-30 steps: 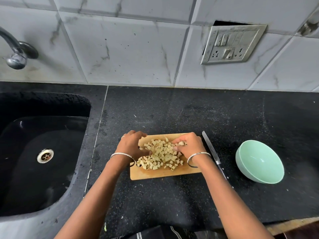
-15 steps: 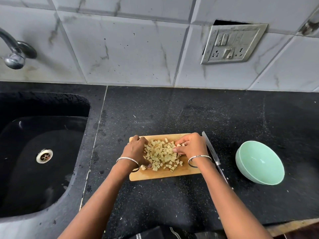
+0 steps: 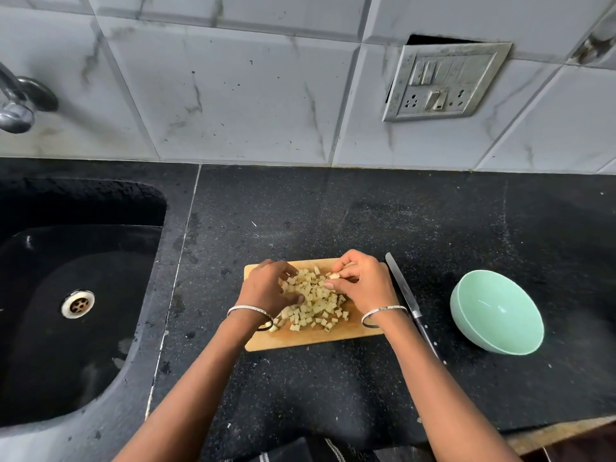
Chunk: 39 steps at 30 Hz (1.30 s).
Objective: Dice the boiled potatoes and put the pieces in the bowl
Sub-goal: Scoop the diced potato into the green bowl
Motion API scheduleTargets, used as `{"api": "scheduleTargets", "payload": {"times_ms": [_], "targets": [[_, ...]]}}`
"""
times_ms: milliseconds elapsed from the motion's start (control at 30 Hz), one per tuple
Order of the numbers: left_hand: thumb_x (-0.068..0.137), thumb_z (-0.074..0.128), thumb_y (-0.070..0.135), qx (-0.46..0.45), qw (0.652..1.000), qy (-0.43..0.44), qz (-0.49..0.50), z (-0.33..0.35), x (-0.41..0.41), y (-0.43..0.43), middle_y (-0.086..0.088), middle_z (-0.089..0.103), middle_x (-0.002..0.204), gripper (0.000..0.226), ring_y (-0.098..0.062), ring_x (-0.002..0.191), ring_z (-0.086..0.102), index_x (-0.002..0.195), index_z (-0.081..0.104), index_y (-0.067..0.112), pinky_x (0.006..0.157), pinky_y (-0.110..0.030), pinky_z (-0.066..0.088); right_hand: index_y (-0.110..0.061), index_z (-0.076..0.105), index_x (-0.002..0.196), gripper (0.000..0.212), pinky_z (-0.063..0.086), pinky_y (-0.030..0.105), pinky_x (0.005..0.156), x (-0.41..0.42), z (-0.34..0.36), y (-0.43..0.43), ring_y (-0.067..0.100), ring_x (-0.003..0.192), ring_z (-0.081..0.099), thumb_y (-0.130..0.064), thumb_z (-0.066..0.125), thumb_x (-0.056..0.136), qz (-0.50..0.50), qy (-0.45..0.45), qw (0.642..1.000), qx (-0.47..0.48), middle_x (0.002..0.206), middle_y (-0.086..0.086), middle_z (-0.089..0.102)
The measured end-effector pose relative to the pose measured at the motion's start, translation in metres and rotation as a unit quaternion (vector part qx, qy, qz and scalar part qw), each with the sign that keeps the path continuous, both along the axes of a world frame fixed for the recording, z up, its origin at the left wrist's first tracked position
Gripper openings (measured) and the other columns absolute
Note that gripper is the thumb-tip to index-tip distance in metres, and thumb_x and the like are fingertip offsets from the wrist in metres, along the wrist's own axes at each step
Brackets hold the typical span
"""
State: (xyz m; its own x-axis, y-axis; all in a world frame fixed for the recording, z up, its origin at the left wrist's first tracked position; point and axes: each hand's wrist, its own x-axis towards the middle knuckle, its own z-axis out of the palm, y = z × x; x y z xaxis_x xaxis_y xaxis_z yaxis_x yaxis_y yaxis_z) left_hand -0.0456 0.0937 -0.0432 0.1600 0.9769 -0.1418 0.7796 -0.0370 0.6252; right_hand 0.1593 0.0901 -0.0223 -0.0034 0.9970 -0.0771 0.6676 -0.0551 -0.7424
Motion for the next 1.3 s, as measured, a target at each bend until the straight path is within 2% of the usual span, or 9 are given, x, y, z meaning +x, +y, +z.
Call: {"api": "scheduleTargets", "payload": {"times_ms": [200, 433, 633, 800, 933, 1000, 1100, 1200, 1300], "targets": [[0.086, 0.07, 0.028, 0.047, 0.99, -0.13, 0.011, 0.012, 0.011, -0.003, 0.016, 0.069, 0.079, 0.008, -0.004, 0.07, 0.061, 0.092, 0.075, 0.027, 0.064, -0.011, 0.044, -0.02, 0.076, 0.079, 0.018, 0.053, 0.015, 0.064, -0.009, 0.0, -0.008, -0.001, 0.068, 0.067, -0.027, 0.089, 0.068, 0.004, 0.032, 0.997, 0.066, 0.072, -0.012, 0.072], [0.078, 0.079, 0.017, -0.049, 0.951, -0.298, 0.066, 0.004, 0.018, -0.005, -0.001, 0.074, 0.074, 0.01, -0.016, 0.07, 0.071, 0.086, 0.076, 0.014, 0.069, -0.03, 0.059, -0.006, 0.076, 0.098, 0.014, 0.06, 0.029, 0.075, -0.013, -0.004, -0.018, 0.018, 0.075, 0.074, -0.004, 0.071, 0.086, 0.008, 0.198, 0.98, 0.016, 0.088, 0.002, 0.077], [0.08, 0.077, 0.019, -0.023, 0.971, -0.229, 0.062, 0.0, 0.018, -0.008, 0.006, 0.073, 0.073, 0.003, -0.009, 0.068, 0.069, 0.083, 0.077, 0.019, 0.067, -0.027, 0.057, -0.004, 0.075, 0.097, 0.011, 0.061, 0.038, 0.071, -0.01, -0.003, -0.018, 0.02, 0.072, 0.074, -0.003, 0.069, 0.089, -0.038, 0.194, 0.979, -0.052, 0.083, 0.007, 0.076], [0.079, 0.077, 0.034, 0.06, 0.995, -0.056, 0.063, 0.007, 0.002, -0.005, 0.015, 0.069, 0.069, 0.006, 0.0, 0.065, 0.061, 0.078, 0.076, 0.029, 0.065, -0.025, 0.052, -0.022, 0.076, 0.075, 0.008, 0.06, 0.034, 0.068, 0.003, -0.005, -0.013, 0.007, 0.062, 0.069, -0.016, 0.081, 0.077, -0.068, 0.002, 0.997, -0.03, 0.069, -0.008, 0.072], [0.068, 0.085, 0.035, 0.039, 0.997, -0.033, 0.06, 0.009, -0.013, -0.002, 0.015, 0.065, 0.066, 0.017, -0.003, 0.065, 0.061, 0.071, 0.071, 0.027, 0.066, -0.032, 0.055, -0.017, 0.075, 0.092, 0.008, 0.055, 0.034, 0.086, 0.021, -0.005, -0.007, 0.012, 0.086, 0.068, -0.014, 0.07, 0.086, -0.062, -0.107, 0.992, -0.019, 0.091, -0.004, 0.074], [0.06, 0.09, 0.035, 0.013, 0.998, -0.033, 0.052, 0.01, -0.017, 0.0, 0.014, 0.064, 0.077, 0.031, -0.01, 0.072, 0.061, 0.079, 0.067, 0.027, 0.071, -0.035, 0.055, -0.017, 0.071, 0.106, 0.025, 0.051, 0.038, 0.093, 0.027, -0.006, -0.003, 0.018, 0.101, 0.065, -0.034, 0.069, 0.088, -0.028, -0.164, 0.984, -0.07, 0.104, 0.001, 0.071], [0.047, 0.093, 0.043, -0.075, 0.996, 0.038, 0.008, 0.013, -0.018, -0.001, 0.002, 0.051, 0.117, 0.083, -0.021, 0.105, 0.055, 0.118, 0.055, 0.025, 0.092, -0.038, 0.049, -0.021, 0.054, 0.128, 0.084, 0.041, 0.039, 0.104, 0.026, -0.001, -0.001, 0.021, 0.122, 0.051, -0.075, 0.069, 0.066, 0.025, -0.217, 0.958, -0.184, 0.125, 0.002, 0.055], [0.042, 0.094, 0.045, -0.132, 0.983, 0.119, -0.045, 0.01, -0.015, -0.007, -0.007, 0.031, 0.137, 0.123, -0.03, 0.127, 0.04, 0.143, 0.03, 0.018, 0.106, -0.039, 0.038, -0.021, 0.035, 0.138, 0.12, 0.04, 0.041, 0.104, 0.018, 0.005, 0.003, 0.026, 0.128, 0.044, -0.074, 0.083, 0.042, 0.058, -0.244, 0.939, -0.235, 0.133, 0.005, 0.039], [0.047, 0.093, 0.041, -0.112, 0.98, 0.156, -0.05, 0.004, -0.006, -0.007, -0.009, 0.028, 0.135, 0.119, -0.029, 0.125, 0.04, 0.142, 0.027, 0.014, 0.107, -0.036, 0.036, -0.021, 0.03, 0.136, 0.129, 0.042, 0.041, 0.105, 0.004, -0.001, 0.006, 0.026, 0.123, 0.045, -0.069, 0.089, 0.031, 0.091, -0.238, 0.939, -0.231, 0.127, 0.003, 0.036]]}}
